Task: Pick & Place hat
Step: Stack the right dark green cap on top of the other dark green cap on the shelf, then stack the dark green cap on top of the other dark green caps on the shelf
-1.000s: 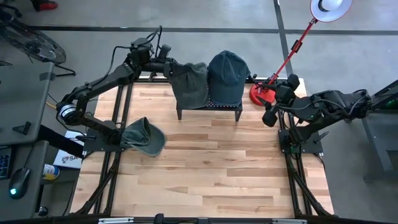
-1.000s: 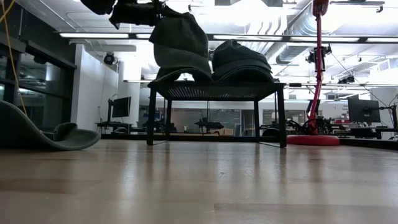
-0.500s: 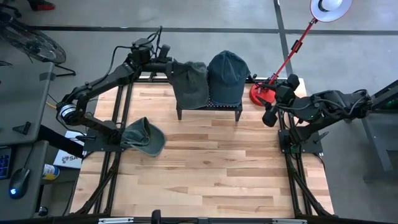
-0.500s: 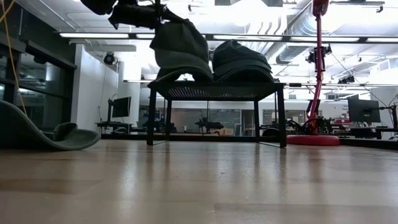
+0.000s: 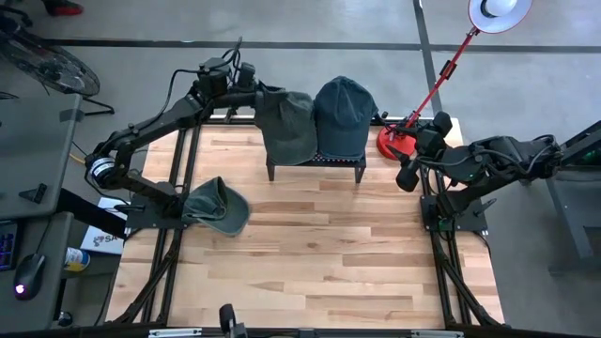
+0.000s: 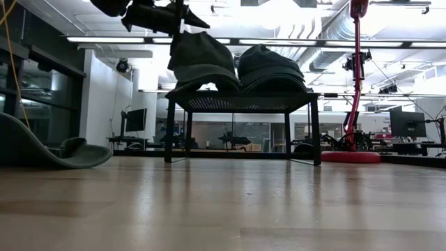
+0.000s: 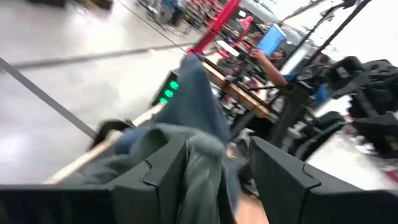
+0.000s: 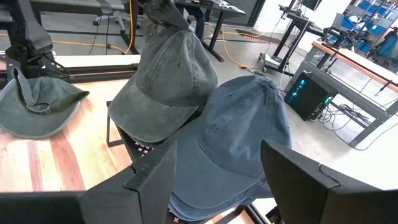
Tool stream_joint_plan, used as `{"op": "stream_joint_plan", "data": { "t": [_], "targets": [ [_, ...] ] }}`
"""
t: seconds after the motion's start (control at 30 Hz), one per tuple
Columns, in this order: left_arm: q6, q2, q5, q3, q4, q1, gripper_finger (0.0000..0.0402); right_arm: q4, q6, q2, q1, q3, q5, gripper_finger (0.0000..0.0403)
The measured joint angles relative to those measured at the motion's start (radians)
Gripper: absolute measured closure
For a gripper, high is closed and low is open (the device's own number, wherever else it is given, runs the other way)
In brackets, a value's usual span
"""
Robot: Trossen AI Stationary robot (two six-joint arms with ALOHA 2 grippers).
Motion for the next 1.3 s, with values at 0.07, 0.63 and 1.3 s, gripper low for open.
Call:
{"op": "stream_joint_plan", "data": {
  "t": [0.07, 0.63, 1.3],
  "targets": [
    [0.044, 0.0, -0.046, 0.0, 0.001, 0.0, 0.0224, -0.002, 0.0, 0.0, 0.0, 0.0, 0.0, 0.0175],
    [0.325, -0.075, -0.238, 0.07, -0.057, 0.0, 0.0222, -0.022, 0.0, 0.0, 0.0, 0.0, 0.0, 0.0175],
    [0.01, -0.309, -0.562, 0.153, -1.486, -0.281, 0.0222, -0.022, -0.007, 0.0, 0.0, 0.0, -0.012, 0.0175]
  ]
}}
